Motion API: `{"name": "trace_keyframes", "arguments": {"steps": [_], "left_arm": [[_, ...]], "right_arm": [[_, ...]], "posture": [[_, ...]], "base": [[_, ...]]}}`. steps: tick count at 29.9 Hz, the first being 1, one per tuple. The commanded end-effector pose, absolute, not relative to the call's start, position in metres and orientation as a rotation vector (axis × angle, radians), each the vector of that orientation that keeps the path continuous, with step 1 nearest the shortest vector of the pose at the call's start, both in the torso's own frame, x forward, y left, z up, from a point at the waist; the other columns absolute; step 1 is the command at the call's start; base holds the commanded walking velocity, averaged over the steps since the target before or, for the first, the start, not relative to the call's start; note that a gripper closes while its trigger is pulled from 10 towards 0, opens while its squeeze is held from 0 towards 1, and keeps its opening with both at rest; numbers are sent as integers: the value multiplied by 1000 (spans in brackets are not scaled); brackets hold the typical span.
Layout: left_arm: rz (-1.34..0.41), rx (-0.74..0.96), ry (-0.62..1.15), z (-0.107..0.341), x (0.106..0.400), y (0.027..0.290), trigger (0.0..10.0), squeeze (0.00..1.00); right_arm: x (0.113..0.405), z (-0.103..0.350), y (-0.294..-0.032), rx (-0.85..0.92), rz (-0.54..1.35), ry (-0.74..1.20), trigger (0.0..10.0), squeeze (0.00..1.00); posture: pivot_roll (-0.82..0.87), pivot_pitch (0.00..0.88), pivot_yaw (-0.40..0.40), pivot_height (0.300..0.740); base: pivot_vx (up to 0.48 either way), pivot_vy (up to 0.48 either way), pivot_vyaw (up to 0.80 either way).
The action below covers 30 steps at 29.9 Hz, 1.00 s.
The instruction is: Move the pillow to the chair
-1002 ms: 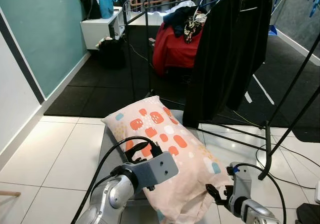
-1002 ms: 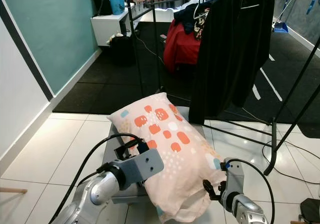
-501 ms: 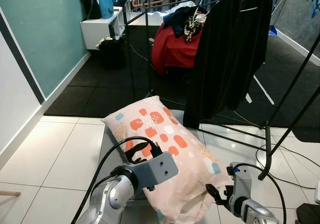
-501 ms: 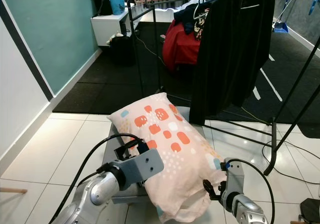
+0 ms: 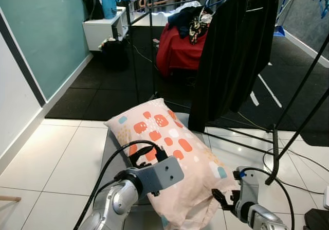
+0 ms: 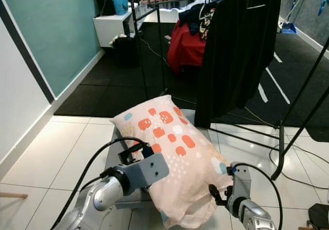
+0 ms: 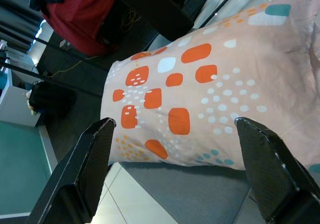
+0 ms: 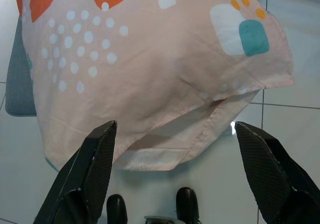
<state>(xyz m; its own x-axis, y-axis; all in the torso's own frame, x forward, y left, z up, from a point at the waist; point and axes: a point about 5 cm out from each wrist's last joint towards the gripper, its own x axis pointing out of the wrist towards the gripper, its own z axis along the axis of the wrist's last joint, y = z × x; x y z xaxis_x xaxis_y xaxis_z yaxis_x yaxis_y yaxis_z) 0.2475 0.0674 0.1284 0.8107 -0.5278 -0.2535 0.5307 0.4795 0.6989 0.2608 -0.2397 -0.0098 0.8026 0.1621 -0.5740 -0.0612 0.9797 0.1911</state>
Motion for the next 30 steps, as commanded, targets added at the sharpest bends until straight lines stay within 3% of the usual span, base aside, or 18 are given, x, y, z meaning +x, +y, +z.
{"name": "trace_keyframes", "arguments": {"steps": [1,30], "left_arm": [[-641,870,27,124,249,71,10000,0],[-642,868,26,124,250,70,10000,0]], "right_arm": [[260,-12,-239,183,112,638,10000,0],[260,-11,-240,190,105,639,10000,0]], "posture": [[-134,37,-11,740],[-135,44,-24,740]], "base": [[0,0,0],[0,0,0]]}}
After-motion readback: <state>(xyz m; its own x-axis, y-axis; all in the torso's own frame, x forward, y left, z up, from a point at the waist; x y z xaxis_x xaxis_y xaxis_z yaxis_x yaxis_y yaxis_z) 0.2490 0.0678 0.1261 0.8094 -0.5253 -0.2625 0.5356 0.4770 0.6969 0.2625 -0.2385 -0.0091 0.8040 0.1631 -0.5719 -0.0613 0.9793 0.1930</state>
